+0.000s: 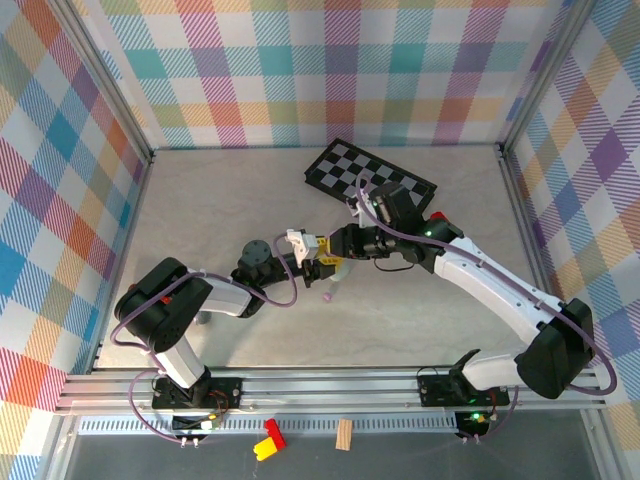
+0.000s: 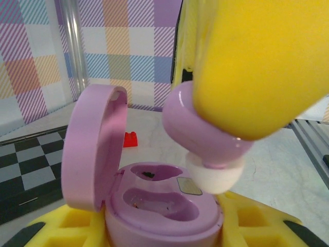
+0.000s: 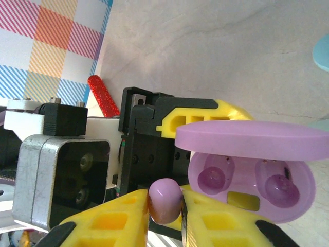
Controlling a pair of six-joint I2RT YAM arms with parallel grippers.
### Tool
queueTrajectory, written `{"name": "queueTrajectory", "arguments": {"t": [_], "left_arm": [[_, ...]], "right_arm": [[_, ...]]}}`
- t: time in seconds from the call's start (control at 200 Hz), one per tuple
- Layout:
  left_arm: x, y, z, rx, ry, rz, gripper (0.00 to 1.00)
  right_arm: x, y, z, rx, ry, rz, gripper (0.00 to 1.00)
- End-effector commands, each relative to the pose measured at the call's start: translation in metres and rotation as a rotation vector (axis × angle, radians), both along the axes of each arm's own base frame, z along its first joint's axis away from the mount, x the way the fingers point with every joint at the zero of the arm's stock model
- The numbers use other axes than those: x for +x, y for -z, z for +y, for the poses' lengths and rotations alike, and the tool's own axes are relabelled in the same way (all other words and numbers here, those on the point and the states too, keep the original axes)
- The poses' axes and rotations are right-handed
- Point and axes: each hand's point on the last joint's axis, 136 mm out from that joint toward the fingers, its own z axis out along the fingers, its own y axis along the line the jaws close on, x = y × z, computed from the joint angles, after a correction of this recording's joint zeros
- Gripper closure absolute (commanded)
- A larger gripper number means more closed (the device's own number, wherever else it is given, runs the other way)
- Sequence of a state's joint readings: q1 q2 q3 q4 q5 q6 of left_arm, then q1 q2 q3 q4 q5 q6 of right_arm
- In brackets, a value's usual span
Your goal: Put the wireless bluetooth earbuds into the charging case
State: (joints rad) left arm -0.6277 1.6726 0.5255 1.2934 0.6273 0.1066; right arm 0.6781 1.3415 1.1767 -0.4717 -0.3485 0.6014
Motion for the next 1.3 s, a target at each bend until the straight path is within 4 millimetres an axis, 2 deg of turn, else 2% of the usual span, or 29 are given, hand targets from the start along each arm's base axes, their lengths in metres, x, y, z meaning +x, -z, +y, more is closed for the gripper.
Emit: {"name": "queueTrajectory", "arguments": {"t": [0.0,0.535,0.675,0.785,1.075,1.185,1.295], "left_arm": [[-0.006,-0.025,0.001,-0.046,-0.002,-0.089,0.71],[-0.011,-0.035,0.003,-0.06,0.007,-0.112,0.71],[-0.01,-0.039,0.003,-0.067,0.006,-0.116,0.71],[-0.01,-0.041,0.004,-0.07,0.004,-0.121,0.71],[-0.011,-0.04,0.004,-0.069,0.0,-0.119,0.71],[-0.003,-0.034,0.009,-0.062,-0.035,-0.105,0.71],[0.011,-0.026,0.022,-0.052,-0.085,-0.082,0.71]], "right_arm": [[0.008,0.0,0.0,-0.001,0.013,-0.023,0.77],[0.013,0.015,0.005,-0.013,0.013,0.018,0.77],[0.016,0.019,0.001,-0.038,0.037,0.024,0.7],[0.018,0.016,-0.003,-0.056,0.056,0.012,0.63],[0.019,0.001,-0.012,-0.064,0.08,-0.043,0.56],[0.011,-0.013,-0.009,-0.006,0.037,-0.088,0.51],[-0.002,-0.022,-0.011,0.045,-0.009,-0.138,0.47]]}}
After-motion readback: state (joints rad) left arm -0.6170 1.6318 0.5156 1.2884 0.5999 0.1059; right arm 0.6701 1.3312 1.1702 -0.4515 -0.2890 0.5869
